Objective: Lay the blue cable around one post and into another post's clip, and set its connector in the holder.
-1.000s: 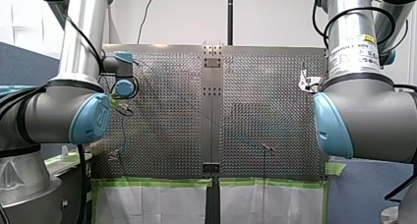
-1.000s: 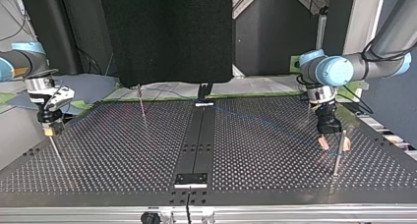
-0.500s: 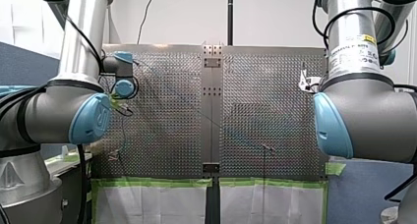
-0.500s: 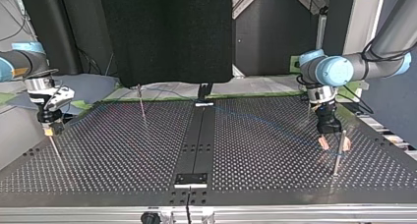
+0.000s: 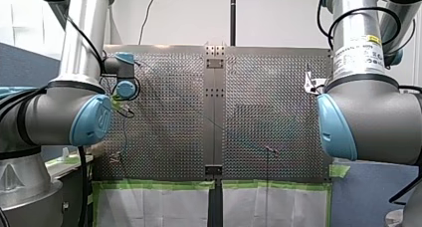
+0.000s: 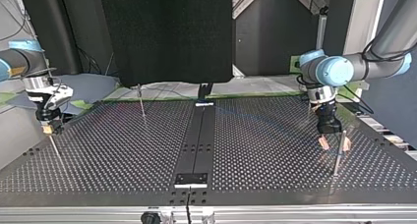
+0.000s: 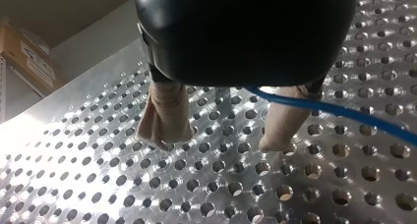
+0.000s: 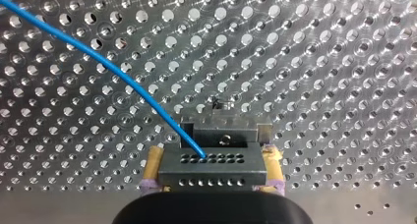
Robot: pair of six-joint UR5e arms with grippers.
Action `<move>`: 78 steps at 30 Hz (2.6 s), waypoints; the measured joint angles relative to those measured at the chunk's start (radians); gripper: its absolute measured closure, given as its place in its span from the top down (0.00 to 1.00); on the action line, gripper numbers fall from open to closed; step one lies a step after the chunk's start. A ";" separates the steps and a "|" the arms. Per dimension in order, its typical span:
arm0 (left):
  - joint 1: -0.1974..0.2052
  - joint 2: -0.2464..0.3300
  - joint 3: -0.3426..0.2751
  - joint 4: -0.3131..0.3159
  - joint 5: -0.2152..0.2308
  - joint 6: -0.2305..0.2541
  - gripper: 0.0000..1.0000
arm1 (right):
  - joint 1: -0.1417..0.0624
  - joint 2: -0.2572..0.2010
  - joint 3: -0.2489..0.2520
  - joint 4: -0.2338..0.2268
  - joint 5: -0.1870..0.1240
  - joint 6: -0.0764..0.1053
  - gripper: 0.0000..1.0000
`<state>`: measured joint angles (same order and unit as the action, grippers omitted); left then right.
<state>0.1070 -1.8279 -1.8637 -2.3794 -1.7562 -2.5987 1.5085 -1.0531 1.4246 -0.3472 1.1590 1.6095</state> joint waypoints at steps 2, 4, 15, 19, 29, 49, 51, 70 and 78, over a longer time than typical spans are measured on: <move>0.000 0.000 0.000 0.000 0.000 0.000 1.00 | 0.000 0.000 0.000 0.000 0.000 0.000 0.40; 0.000 0.000 0.000 0.000 0.000 0.000 1.00 | 0.000 0.000 0.000 0.000 0.000 0.000 0.40; 0.000 0.000 0.000 0.000 -0.001 0.002 1.00 | 0.000 0.000 0.000 0.000 0.000 0.000 0.92; 0.000 0.000 0.000 -0.001 -0.001 0.001 1.00 | 0.000 0.000 0.000 0.000 0.000 0.000 1.00; -0.002 0.000 0.000 -0.042 -0.005 0.001 1.00 | 0.000 0.000 0.000 0.000 0.000 0.000 1.00; -0.010 0.055 -0.001 -0.220 -0.066 0.020 1.00 | 0.000 0.000 0.000 0.000 0.000 0.000 1.00; -0.011 0.059 -0.001 -0.233 -0.077 0.023 1.00 | 0.000 0.000 0.000 0.000 0.000 0.000 1.00; -0.048 0.162 -0.060 -0.358 -0.094 0.151 1.00 | 0.000 0.000 0.000 0.000 0.000 0.000 1.00; -0.050 0.238 -0.134 -0.341 -0.023 0.186 1.00 | 0.000 0.000 0.000 0.000 0.000 0.000 1.00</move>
<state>0.0566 -1.5902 -1.9980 -2.7199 -1.7797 -2.4127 1.5086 -1.0531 1.4247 -0.3472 1.1590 1.6096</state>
